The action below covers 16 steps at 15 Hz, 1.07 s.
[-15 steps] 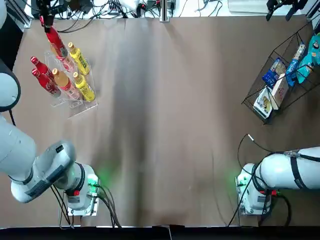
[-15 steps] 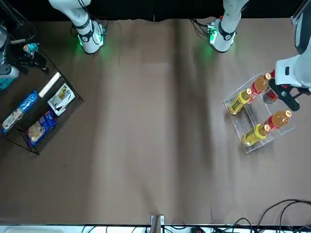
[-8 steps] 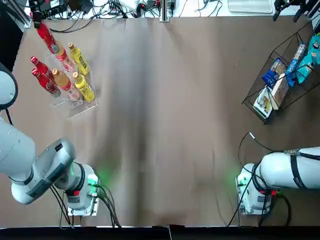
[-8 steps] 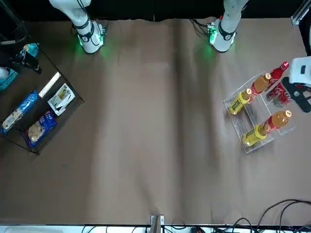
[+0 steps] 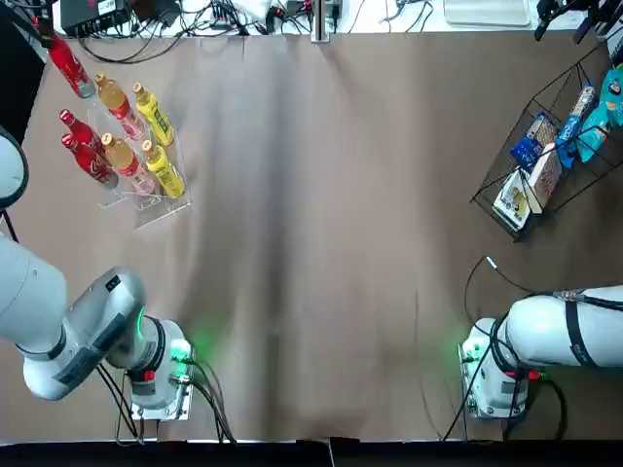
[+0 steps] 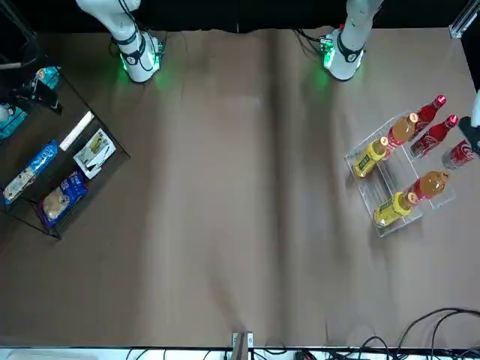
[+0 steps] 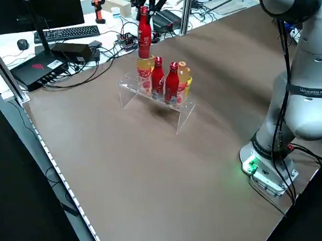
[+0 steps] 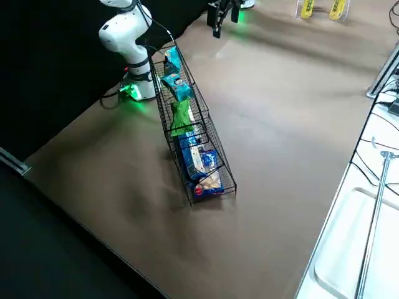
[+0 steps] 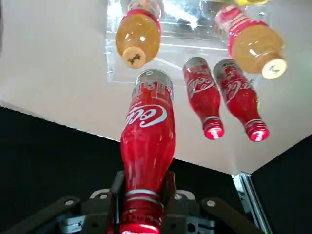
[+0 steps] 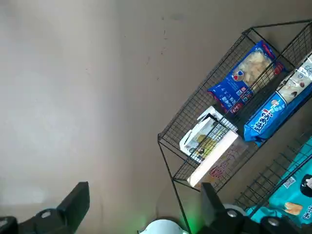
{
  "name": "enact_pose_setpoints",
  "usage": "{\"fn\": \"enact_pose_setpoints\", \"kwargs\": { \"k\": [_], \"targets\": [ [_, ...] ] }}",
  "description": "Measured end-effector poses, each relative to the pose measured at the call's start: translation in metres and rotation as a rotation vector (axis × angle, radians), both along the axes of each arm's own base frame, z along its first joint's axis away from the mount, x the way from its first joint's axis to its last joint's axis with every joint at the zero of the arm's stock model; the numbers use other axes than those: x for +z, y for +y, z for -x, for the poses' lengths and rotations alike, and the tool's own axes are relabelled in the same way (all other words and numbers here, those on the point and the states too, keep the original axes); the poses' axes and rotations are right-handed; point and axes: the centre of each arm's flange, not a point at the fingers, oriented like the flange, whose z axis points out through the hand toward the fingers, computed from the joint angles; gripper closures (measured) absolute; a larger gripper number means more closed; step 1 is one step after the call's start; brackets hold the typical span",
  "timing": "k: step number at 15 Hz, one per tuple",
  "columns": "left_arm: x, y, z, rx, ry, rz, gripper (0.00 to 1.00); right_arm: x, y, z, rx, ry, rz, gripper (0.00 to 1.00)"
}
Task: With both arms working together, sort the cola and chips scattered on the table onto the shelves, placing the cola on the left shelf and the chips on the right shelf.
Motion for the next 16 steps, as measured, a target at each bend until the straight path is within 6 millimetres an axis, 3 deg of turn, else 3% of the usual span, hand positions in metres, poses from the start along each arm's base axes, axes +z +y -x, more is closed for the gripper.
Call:
{"fn": "enact_pose_setpoints", "kwargs": {
  "k": [6, 16],
  "targets": [
    [-0.018, 0.012, -0.013, -0.022, -0.017, 0.024, 0.65, 0.000, 0.001, 0.001, 0.002, 0.005, 0.000, 0.00],
    [-0.068, 0.032, -0.023, -0.016, 0.027, 0.067, 0.65, 0.000, 0.001, 0.001, 0.002, 0.006, 0.000, 0.00]
  ]
}}
